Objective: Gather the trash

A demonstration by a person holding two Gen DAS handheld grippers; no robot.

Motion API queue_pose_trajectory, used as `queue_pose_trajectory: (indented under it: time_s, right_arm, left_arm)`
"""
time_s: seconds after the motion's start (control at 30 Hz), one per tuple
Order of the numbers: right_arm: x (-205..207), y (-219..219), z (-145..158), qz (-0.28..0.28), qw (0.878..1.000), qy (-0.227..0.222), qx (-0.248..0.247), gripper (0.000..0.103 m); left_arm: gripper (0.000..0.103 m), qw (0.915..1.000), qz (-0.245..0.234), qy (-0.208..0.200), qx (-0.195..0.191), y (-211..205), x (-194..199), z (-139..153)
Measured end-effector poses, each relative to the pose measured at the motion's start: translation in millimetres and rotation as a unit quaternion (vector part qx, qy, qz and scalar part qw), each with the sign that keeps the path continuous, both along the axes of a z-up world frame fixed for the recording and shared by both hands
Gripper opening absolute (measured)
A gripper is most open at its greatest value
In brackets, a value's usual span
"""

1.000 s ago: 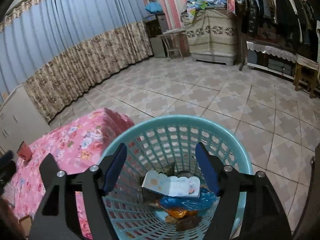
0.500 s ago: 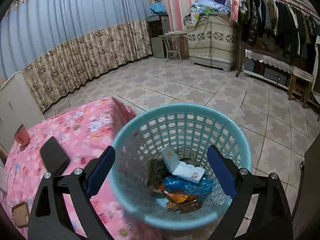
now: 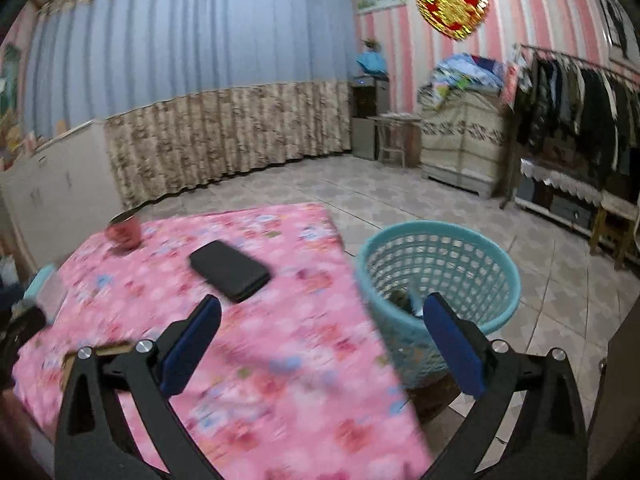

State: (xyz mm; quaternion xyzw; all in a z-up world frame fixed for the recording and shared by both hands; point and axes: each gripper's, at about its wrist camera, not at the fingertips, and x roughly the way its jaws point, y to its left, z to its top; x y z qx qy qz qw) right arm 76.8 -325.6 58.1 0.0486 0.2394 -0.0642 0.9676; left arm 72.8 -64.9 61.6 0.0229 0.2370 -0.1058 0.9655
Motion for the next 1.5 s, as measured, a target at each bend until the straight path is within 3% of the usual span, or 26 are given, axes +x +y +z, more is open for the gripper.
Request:
queue_pose_trajectory:
  time_s: [0.1,0.23,0.43,0.73,1.5]
  right_arm:
    - [-17.5,30.2,-7.9,0.017,1.0,-0.003,0.007,0.099]
    - [-42.3,76.0,-22.9,0.03,0.999,-0.023,-0.038,0.099]
    - [-58.0,102.5,-33.5,0.057,0.998,-0.013,-0.013,0.099]
    - [-68.7,114.4,-35.1,0.053,0.998,-0.029,-0.028,0.099]
    - [-69.3,120.0,-47.2,0.054,0.998,-0.026,-0.02,0.099]
  left_arm:
    - [0.098,0.9997,0.02,-0.004,0.016,15.8,-17.3,-13.2]
    - [0.098,0.9984,0.036,-0.006,0.043,26.5,-37.2,-31.5]
    - [0.098,0.9984,0.047,-0.016,0.027,44.5,-57.5,-37.1]
    - [0.098,0.9965,0.078,-0.027,0.011,62.3,-63.1,-39.7]
    - [0.098,0.9968,0.077,-0.024,0.0,69.1,-61.2,-49.9]
